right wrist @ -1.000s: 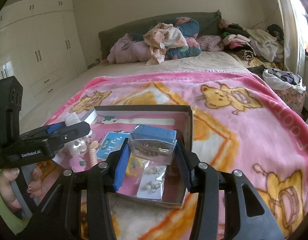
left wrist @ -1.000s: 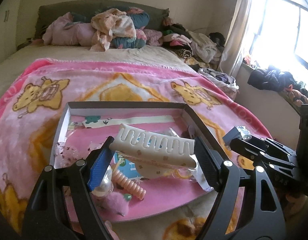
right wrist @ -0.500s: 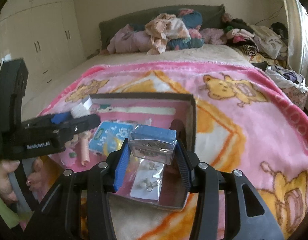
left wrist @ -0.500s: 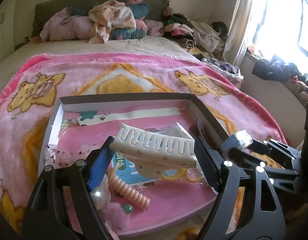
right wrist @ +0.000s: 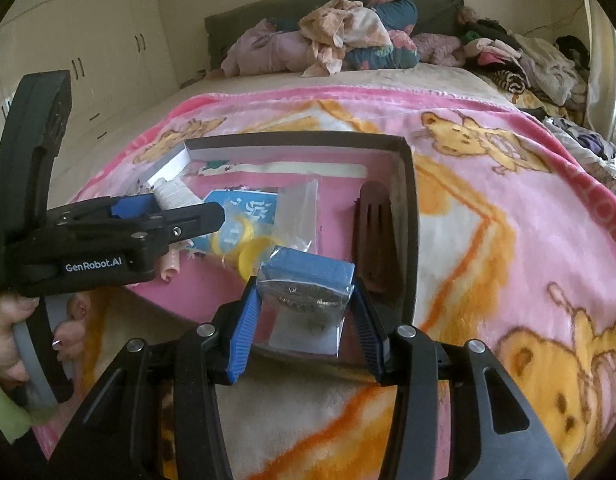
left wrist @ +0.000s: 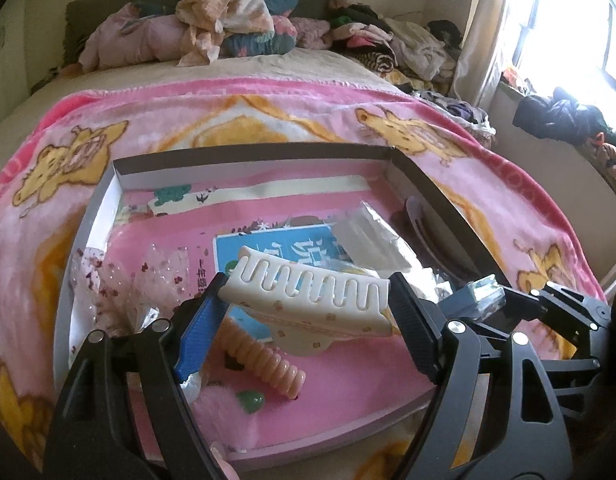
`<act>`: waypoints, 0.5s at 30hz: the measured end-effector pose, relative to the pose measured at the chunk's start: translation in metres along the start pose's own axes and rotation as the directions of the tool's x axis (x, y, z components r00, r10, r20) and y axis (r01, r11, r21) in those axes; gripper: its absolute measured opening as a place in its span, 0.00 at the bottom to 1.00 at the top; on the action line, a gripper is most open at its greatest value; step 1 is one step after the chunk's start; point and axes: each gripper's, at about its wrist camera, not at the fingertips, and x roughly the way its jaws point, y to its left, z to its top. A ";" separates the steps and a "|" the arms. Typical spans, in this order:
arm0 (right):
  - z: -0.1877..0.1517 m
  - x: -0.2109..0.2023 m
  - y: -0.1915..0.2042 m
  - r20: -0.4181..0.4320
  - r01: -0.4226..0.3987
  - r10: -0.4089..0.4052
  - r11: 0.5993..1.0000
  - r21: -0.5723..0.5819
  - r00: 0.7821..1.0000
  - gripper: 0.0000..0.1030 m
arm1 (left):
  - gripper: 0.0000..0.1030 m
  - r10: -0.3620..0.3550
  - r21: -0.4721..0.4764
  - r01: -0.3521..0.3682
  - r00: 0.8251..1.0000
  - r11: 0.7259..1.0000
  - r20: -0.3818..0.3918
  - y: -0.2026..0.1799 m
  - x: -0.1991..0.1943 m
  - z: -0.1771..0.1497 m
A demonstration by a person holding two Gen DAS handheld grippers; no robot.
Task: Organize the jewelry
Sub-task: 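Open both tools to release the claw clip and earring box in the box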
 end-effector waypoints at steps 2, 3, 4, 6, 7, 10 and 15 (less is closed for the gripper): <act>-0.001 -0.002 0.000 0.001 0.004 -0.004 1.000 0.000 1.000 0.47 | 0.69 0.003 0.001 -0.003 1.000 1.000 0.002 -0.001 -0.002 -0.001; -0.002 -0.005 0.001 0.005 0.008 -0.008 1.000 0.001 1.000 0.50 | 0.69 0.003 0.001 -0.003 1.000 1.000 0.002 -0.001 -0.003 -0.002; -0.003 -0.008 0.001 0.009 0.011 -0.011 1.000 0.002 1.000 0.52 | 0.72 0.001 0.000 -0.001 1.000 1.000 0.003 -0.001 -0.003 -0.001; -0.005 -0.013 0.001 0.019 0.016 -0.016 1.000 0.002 1.000 0.55 | 0.78 0.005 -0.001 -0.005 1.000 1.000 0.007 -0.001 -0.005 -0.002; -0.006 -0.016 0.001 0.023 0.019 -0.019 1.000 0.001 1.000 0.55 | 0.78 0.006 0.000 -0.006 1.000 1.000 0.008 -0.002 -0.007 -0.002; -0.009 -0.028 0.001 0.045 0.034 -0.035 0.999 0.004 0.998 0.59 | 0.79 0.018 0.001 -0.018 1.000 1.000 0.018 -0.002 -0.016 -0.005; -0.014 -0.054 0.003 0.110 0.069 -0.070 0.997 0.016 0.991 0.72 | 0.84 0.036 -0.007 -0.036 0.998 0.999 0.057 -0.002 -0.041 -0.011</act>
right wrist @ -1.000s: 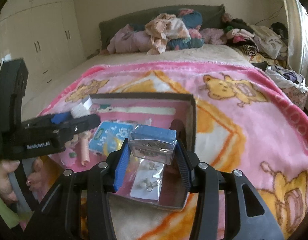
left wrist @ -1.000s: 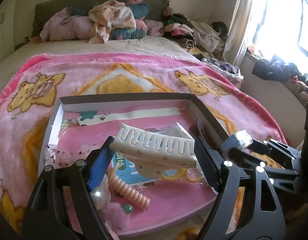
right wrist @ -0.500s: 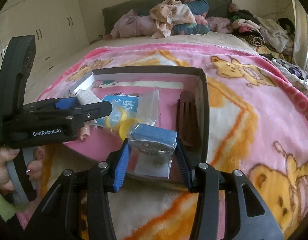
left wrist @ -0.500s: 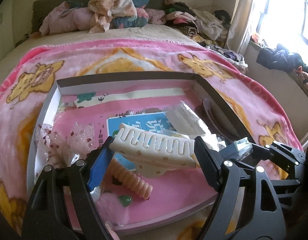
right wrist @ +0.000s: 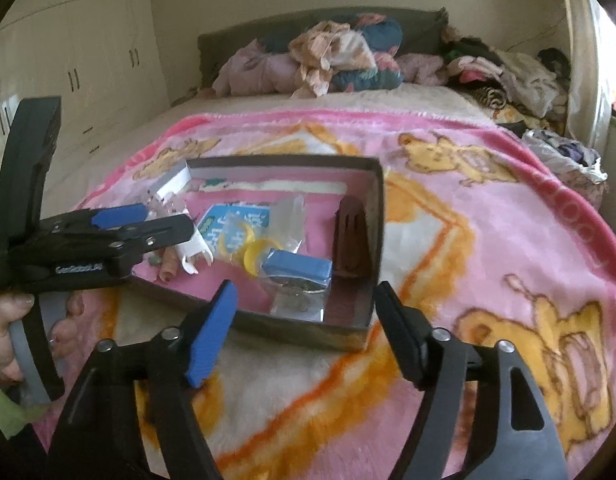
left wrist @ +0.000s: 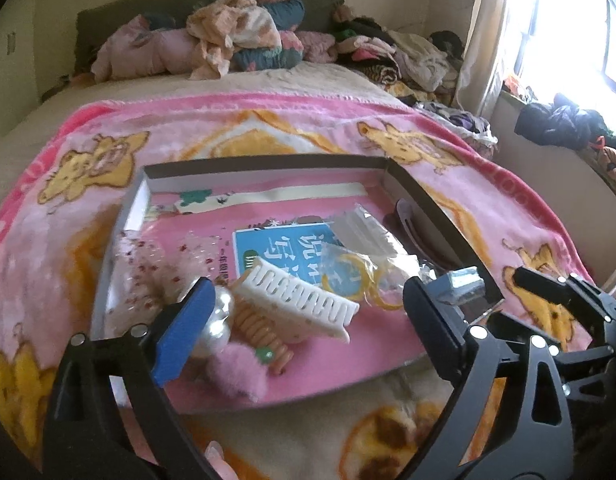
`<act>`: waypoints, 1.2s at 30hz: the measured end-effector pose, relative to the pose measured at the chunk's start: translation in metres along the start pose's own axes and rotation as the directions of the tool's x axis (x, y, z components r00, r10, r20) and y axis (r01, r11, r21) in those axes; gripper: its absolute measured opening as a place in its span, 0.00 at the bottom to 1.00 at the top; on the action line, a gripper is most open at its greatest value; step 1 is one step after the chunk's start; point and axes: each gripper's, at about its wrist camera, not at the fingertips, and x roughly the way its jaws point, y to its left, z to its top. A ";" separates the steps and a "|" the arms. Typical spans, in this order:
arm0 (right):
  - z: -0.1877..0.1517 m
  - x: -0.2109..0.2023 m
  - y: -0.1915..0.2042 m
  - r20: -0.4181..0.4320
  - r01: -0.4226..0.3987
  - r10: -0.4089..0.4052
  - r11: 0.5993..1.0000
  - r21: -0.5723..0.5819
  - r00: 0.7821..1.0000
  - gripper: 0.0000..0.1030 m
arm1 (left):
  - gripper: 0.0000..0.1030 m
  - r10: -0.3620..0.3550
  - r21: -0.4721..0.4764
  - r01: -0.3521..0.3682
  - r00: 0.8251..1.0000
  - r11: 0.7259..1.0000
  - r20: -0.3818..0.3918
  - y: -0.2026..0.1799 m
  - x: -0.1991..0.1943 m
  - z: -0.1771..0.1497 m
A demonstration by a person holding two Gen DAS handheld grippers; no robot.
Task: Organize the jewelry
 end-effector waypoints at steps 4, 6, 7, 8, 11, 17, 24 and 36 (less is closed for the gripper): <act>-0.002 -0.020 0.006 0.055 0.027 -0.026 1.000 -0.017 0.998 0.79 | 0.89 0.016 -0.013 -0.016 0.999 1.000 0.034 0.002 -0.022 -0.003; -0.003 -0.031 0.009 0.085 0.038 -0.036 0.999 -0.025 0.996 0.84 | 0.89 0.026 -0.018 -0.025 0.998 1.000 0.052 0.002 -0.034 -0.006; -0.004 -0.036 0.012 0.101 0.044 -0.041 0.999 -0.027 0.994 0.85 | 0.89 0.029 -0.020 -0.028 0.998 0.999 0.058 0.001 -0.039 -0.007; -0.005 -0.041 0.013 0.114 0.049 -0.045 0.998 -0.028 0.992 0.88 | 0.89 0.035 -0.024 -0.033 0.997 0.999 0.069 0.002 -0.046 -0.008; -0.007 -0.055 0.018 0.149 0.054 -0.049 0.998 -0.028 0.988 0.92 | 0.89 0.042 -0.043 -0.038 0.995 0.998 0.092 0.003 -0.061 -0.014; -0.014 -0.077 0.028 0.205 0.072 -0.062 0.997 -0.041 0.977 0.94 | 0.89 0.058 -0.050 -0.052 0.991 0.997 0.124 0.003 -0.085 -0.027; -0.026 -0.093 0.032 0.238 0.083 -0.075 0.996 -0.021 0.968 0.94 | 0.89 0.069 -0.056 -0.061 0.986 0.997 0.151 0.003 -0.103 -0.049; -0.066 -0.108 0.033 0.302 0.129 -0.130 0.991 0.025 0.944 0.94 | 0.89 0.123 -0.068 -0.111 0.970 0.991 0.210 -0.001 -0.118 -0.090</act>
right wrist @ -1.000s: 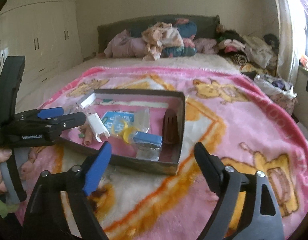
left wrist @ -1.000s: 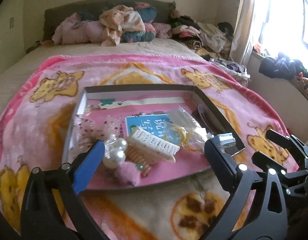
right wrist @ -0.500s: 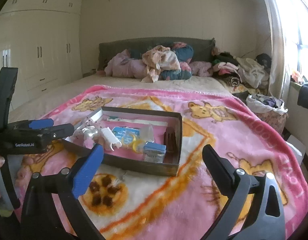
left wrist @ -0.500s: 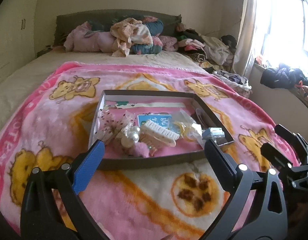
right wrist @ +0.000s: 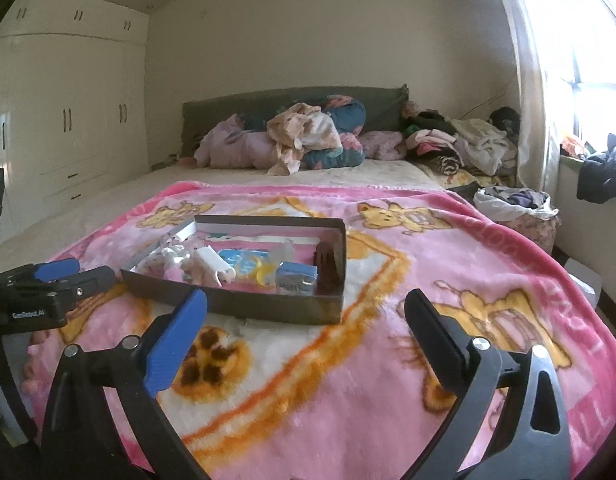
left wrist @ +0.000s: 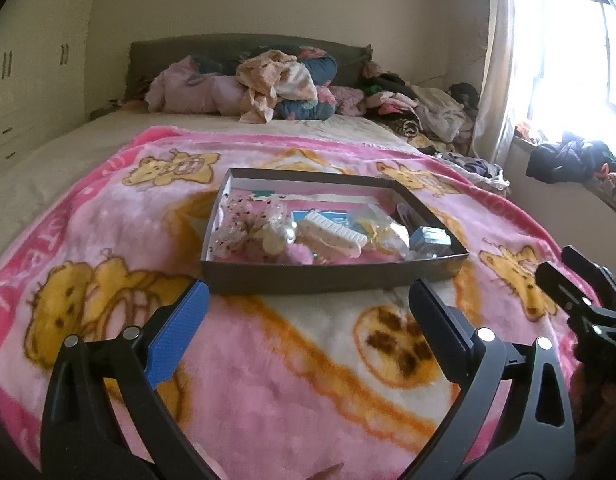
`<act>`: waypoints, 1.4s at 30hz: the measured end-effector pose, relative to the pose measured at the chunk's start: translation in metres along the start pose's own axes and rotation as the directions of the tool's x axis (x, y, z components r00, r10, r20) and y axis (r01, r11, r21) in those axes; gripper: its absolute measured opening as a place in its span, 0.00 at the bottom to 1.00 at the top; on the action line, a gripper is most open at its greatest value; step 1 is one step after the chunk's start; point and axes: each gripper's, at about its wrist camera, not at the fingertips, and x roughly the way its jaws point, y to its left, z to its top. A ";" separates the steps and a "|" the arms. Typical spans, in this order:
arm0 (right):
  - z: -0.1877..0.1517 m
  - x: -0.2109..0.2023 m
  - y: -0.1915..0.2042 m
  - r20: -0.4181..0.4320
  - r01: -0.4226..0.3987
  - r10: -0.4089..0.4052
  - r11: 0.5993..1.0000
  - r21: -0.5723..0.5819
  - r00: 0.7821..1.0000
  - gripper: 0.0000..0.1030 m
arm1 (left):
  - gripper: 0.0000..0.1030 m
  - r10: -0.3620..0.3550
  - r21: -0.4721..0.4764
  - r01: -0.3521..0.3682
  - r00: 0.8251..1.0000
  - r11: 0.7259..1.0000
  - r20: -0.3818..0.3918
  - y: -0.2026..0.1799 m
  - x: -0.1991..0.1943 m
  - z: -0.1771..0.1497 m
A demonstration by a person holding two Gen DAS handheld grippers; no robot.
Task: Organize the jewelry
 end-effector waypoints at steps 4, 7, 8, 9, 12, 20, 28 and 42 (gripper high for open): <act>-0.008 -0.011 0.001 0.042 0.009 -0.009 1.000 0.011 0.999 0.94 | 0.89 0.031 0.008 -0.032 0.999 0.999 0.021 0.000 -0.005 -0.006; -0.013 -0.018 0.002 0.047 0.015 -0.015 1.000 0.010 0.999 0.94 | 0.89 0.045 0.008 -0.045 0.998 0.999 0.035 0.001 -0.011 -0.009; -0.015 -0.019 0.002 0.046 0.014 -0.015 1.000 0.012 0.999 0.94 | 0.89 0.046 0.004 -0.046 0.998 0.999 0.041 0.002 -0.013 -0.010; -0.016 -0.020 0.002 0.045 0.013 -0.014 1.000 0.015 0.999 0.94 | 0.89 0.043 0.002 -0.043 0.998 0.999 0.042 0.003 -0.014 -0.009; -0.017 -0.023 0.003 0.043 0.011 -0.012 1.000 0.022 0.999 0.94 | 0.89 0.043 0.007 -0.043 0.998 0.999 0.050 0.001 -0.018 -0.011; -0.019 -0.029 0.003 0.050 0.024 -0.025 1.000 0.017 0.998 0.94 | 0.89 0.040 0.023 -0.041 0.998 0.999 0.047 -0.003 -0.021 -0.015; -0.019 -0.029 0.003 0.051 0.025 -0.026 1.000 0.017 0.998 0.94 | 0.89 0.032 0.034 -0.033 0.998 0.999 0.053 -0.007 -0.025 -0.016; -0.019 -0.031 0.003 0.049 0.024 -0.025 1.000 0.017 0.998 0.94 | 0.89 0.035 0.033 -0.037 0.998 0.999 0.058 -0.009 -0.026 -0.015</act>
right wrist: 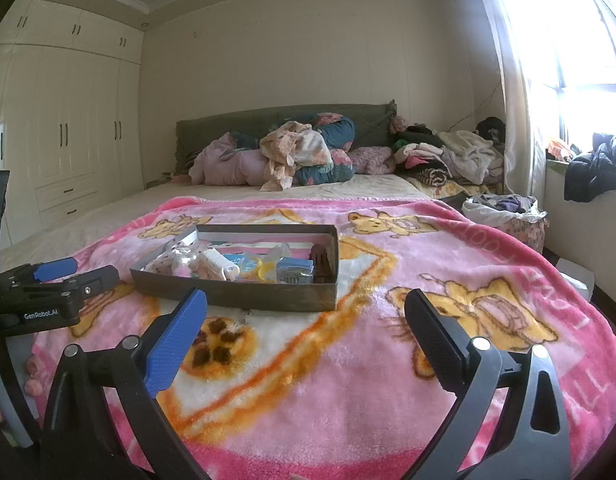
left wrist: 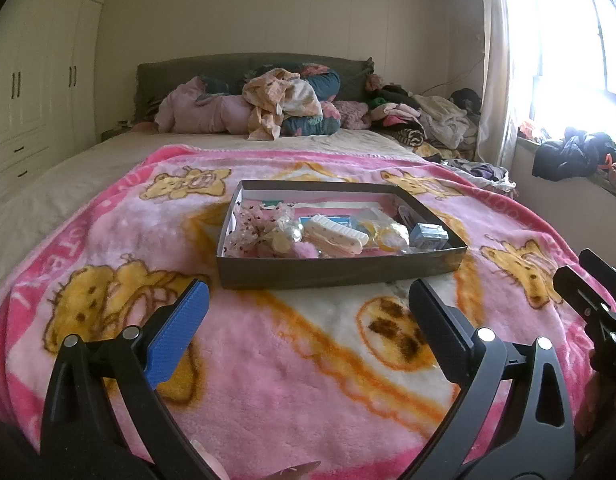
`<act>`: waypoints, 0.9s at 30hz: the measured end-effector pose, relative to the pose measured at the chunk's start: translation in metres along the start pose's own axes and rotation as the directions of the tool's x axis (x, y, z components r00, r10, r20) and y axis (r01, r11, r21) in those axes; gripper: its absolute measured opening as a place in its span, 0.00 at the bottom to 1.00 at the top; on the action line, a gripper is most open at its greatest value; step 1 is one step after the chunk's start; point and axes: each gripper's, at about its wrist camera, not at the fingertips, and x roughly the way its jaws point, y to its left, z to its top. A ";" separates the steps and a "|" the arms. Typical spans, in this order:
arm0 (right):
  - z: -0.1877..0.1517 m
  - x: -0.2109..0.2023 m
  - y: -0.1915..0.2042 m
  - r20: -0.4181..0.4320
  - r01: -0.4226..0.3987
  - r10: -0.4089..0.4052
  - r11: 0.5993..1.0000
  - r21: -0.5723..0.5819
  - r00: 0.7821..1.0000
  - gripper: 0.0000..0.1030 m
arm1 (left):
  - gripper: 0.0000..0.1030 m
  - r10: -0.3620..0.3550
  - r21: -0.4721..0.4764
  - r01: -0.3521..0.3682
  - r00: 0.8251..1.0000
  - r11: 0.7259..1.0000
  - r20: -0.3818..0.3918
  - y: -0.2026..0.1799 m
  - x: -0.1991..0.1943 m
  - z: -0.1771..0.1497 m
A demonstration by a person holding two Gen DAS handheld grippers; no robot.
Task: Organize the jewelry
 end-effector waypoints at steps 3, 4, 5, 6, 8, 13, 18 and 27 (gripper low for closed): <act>0.000 0.000 0.000 0.002 0.000 0.000 1.000 -0.001 1.000 0.94 | 0.89 0.001 -0.002 -0.001 1.000 1.000 -0.002 0.000 0.000 0.000; 0.000 0.000 0.000 0.000 -0.003 0.003 1.000 -0.001 1.000 0.94 | 0.89 0.001 -0.004 -0.001 1.000 1.000 -0.002 0.000 0.000 0.000; 0.000 0.000 0.000 -0.001 -0.003 0.003 1.000 -0.003 1.000 0.94 | 0.89 0.001 -0.003 -0.001 1.000 1.000 -0.003 0.000 0.000 0.000; 0.000 0.001 0.001 0.001 -0.001 0.001 1.000 -0.003 1.000 0.94 | 0.89 0.004 0.001 -0.004 1.000 1.000 -0.001 -0.001 0.000 0.000; 0.001 0.001 0.001 0.001 0.000 0.000 1.000 -0.001 1.000 0.94 | 0.89 0.004 0.001 -0.004 1.000 1.000 -0.001 0.000 0.000 0.000; 0.000 0.000 0.001 0.001 0.000 0.000 1.000 0.000 1.000 0.94 | 0.89 0.005 0.002 -0.005 1.000 1.000 0.000 0.000 0.000 0.000; 0.000 0.001 0.001 0.001 -0.001 0.001 1.000 -0.001 1.000 0.94 | 0.89 0.005 0.002 -0.005 1.000 1.000 0.001 0.000 0.000 0.000; 0.000 0.000 0.001 0.002 0.000 0.000 1.000 0.000 1.000 0.94 | 0.89 0.004 0.002 -0.004 1.000 1.000 -0.004 0.001 -0.001 0.000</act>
